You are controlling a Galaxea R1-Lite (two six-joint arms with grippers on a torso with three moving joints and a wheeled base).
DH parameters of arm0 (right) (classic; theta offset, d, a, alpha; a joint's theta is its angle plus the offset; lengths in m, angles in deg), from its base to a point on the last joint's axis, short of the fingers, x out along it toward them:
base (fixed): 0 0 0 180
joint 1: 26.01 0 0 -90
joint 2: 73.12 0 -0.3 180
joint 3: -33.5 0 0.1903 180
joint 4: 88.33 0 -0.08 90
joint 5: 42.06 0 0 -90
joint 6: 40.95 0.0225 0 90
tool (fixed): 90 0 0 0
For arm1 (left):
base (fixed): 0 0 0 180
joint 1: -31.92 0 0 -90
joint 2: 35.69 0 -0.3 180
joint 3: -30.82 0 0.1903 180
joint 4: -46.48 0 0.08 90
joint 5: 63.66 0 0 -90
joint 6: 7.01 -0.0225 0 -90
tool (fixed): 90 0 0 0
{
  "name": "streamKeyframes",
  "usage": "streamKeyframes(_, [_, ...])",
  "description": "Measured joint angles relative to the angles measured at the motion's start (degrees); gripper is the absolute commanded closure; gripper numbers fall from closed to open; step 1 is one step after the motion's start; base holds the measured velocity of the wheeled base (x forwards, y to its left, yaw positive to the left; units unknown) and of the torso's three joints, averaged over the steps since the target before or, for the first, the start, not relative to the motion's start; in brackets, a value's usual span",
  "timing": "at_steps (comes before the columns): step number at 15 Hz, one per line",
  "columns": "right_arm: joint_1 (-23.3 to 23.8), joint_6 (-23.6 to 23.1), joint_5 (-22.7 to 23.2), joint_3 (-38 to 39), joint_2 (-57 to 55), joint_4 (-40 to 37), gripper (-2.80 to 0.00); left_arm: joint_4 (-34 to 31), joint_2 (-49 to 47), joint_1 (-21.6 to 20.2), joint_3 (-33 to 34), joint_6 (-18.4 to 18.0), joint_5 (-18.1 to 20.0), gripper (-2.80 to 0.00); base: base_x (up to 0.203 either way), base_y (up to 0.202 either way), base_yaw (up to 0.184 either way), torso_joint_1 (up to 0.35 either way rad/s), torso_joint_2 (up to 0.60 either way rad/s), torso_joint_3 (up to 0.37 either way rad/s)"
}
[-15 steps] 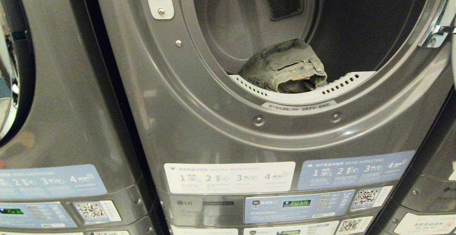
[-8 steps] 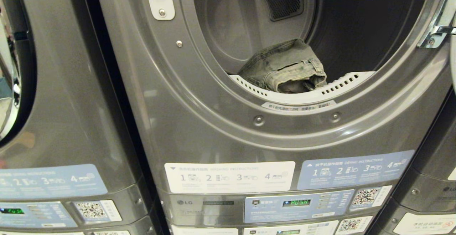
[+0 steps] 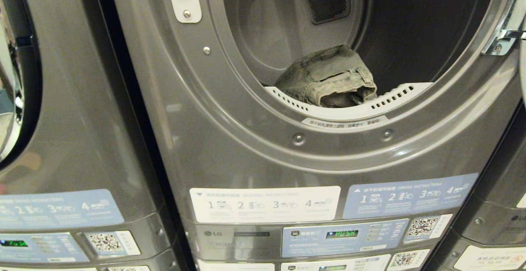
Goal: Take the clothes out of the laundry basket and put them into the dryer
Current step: Close the dryer
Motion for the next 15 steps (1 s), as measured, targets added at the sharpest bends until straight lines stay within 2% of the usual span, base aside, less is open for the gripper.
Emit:
streamKeyframes(12, [0.01, 1.85, 0.02, 0.21, 2.04, -0.32, 0.00, 0.01, 0.00, -0.02, 0.00, 0.00, 0.00, 0.00, 0.000, 0.000, 0.000, 0.000, 0.00, 0.000])
streamKeyframes(15, [0.00, -0.20, 0.38, 0.21, 2.04, -0.32, 0.00, 0.00, 0.00, -0.02, 0.00, 0.00, 0.00, 0.00, 0.000, 0.000, 0.000, 0.000, 0.00, 0.000])
